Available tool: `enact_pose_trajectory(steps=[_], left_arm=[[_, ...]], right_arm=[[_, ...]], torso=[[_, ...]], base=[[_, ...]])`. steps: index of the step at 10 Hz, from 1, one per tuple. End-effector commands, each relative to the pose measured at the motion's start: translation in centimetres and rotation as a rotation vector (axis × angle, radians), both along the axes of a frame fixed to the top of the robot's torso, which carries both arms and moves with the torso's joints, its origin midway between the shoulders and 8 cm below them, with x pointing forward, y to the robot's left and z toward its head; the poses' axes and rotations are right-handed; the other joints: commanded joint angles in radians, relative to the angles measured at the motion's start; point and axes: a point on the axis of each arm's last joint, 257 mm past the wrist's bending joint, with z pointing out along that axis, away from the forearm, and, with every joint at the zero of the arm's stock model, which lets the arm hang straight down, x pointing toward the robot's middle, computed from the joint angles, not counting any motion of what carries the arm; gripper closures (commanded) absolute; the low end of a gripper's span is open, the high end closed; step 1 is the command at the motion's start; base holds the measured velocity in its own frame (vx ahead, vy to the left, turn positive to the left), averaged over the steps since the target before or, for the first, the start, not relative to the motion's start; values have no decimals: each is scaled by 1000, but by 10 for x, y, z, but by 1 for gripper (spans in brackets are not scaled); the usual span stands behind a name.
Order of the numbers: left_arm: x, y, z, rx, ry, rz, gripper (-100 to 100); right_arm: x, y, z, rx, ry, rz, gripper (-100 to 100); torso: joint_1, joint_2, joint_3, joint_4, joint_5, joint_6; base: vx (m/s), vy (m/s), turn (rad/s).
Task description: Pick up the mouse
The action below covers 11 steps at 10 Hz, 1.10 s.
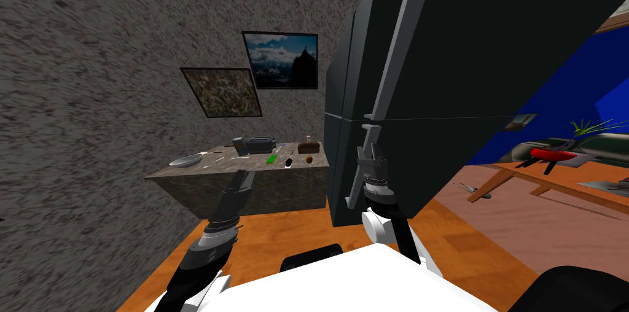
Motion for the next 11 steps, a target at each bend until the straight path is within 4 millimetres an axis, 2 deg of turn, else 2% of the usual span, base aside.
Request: enact_pose_trajectory(steps=[1, 2, 3, 4, 5, 6, 7, 8, 9, 10, 11], left_arm=[[6, 2, -21, 19, 71, -19, -100], [6, 0, -22, 33, 74, -27, -100], [9, 2, -38, 46, 127, -40, -100], [9, 1, -39, 55, 129, -46, -100], [12, 2, -56, 71, 186, -60, -100], [12, 2, -57, 78, 188, -64, -100], [15, 4, -76, 92, 247, -77, -100], [15, 4, -76, 102, 250, -82, -100], [17, 7, -96, 117, 312, -93, -100], [17, 7, -96, 128, 314, -98, -100], [19, 11, -116, 140, 377, -105, -100]], right_arm=[[0, 0, 0, 0, 0, 0, 0], [0, 0, 0, 0, 0, 0, 0], [0, 0, 0, 0, 0, 0, 0], [0, 0, 0, 0, 0, 0, 0], [0, 0, 0, 0, 0, 0, 0], [0, 0, 0, 0, 0, 0, 0], [0, 0, 0, 0, 0, 0, 0], [0, 0, 0, 0, 0, 0, 0], [0, 0, 0, 0, 0, 0, 0], [0, 0, 0, 0, 0, 0, 0], [0, 0, 0, 0, 0, 0, 0]], torso=[[0, 0, 0, 0, 0, 0], [0, 1, 0, 0, 0, 0], [0, 0, 0, 0, 0, 0], [1, -1, -1, 0, 0, 0], [1, -2, -1, 0, 0, 0], [1, -3, -2, -1, 0, 0], [1, -4, -2, -1, 0, 0], [1, -4, -2, -1, 0, 0], [1, -5, -3, -1, 0, 0], [1, -5, -3, -1, 0, 0], [1, -5, -3, -1, 0, -1]], base=[[-109, 16, -199], [-92, 15, -55], [-85, 17, -141], [-58, 19, -74], [-49, 13, -141], [-39, 13, -79], [-43, 14, -136], [-36, 16, -105], [-36, 21, -211], [-29, 23, -80], [-28, 23, -173]])
